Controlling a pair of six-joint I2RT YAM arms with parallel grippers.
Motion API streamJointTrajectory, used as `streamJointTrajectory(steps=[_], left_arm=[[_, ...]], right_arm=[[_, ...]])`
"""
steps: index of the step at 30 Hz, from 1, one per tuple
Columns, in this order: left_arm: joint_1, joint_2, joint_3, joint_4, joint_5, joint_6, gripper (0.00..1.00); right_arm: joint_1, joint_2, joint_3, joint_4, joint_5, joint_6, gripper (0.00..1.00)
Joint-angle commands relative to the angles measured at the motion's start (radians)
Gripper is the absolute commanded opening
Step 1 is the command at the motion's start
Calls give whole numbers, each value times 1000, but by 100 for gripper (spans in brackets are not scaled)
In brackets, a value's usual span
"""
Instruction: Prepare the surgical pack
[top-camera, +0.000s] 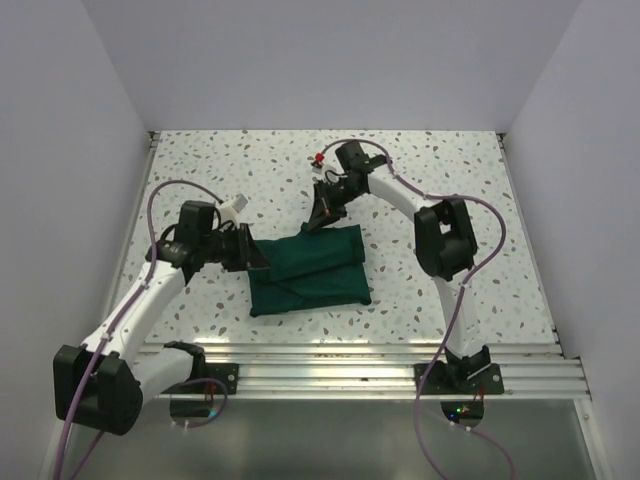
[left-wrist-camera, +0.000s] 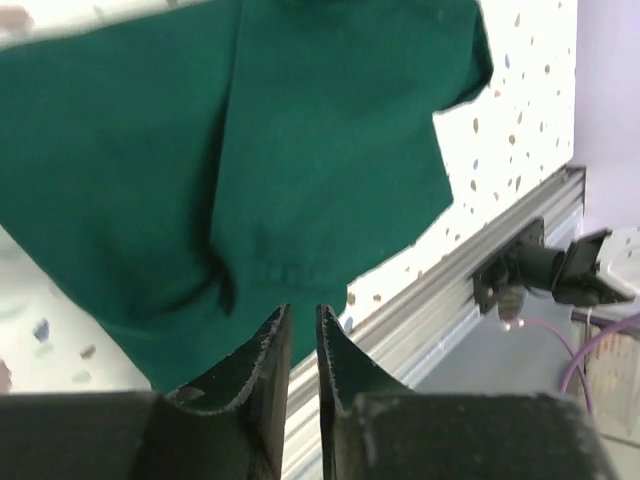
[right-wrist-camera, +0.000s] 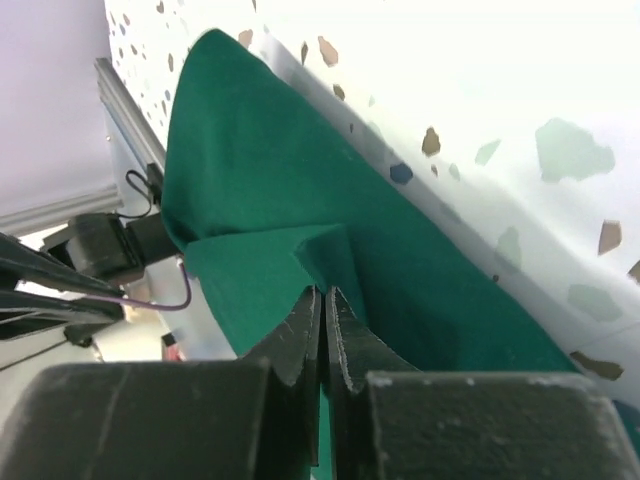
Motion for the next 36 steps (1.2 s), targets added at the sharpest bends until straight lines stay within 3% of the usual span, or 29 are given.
streamJointTrajectory(steps=[1,7,9,13,18,22,26,30,33,34,36], left_arm=[[-39,-81,-44,-51,20,-16,17],[-251,-184,-150,-6,-44,-174,9],[-307,-215,-198,5,-78,-257,1],[-314,-287,-264,-31,-147,-354,0],[-314,-387,-212,-46,-231,-420,0],[-314,-362,-158,-130,-257,-418,0],[-314,-339,-94,-242,-392,-417,0],[-314,-286,-46,-270,-468,-414,14],[-314,-240,4,-313,-579,-408,38],[-311,-224,27,-324,-640,-398,50],[-296,-171,37,-310,-644,-368,55]], right_arm=[[2,-101,-46,24,-26,9,0],[8,-280,-180,18,-15,23,0],[22,-381,-250,15,-15,32,0],[57,-524,-410,27,-21,55,0],[147,-665,-612,27,0,50,0],[201,-738,-770,61,17,67,0],[241,-804,-892,133,22,110,0],[247,-838,-932,139,38,109,0],[247,-838,-910,127,43,100,0],[247,-838,-906,136,37,103,0],[247,-841,-913,168,19,132,0]])
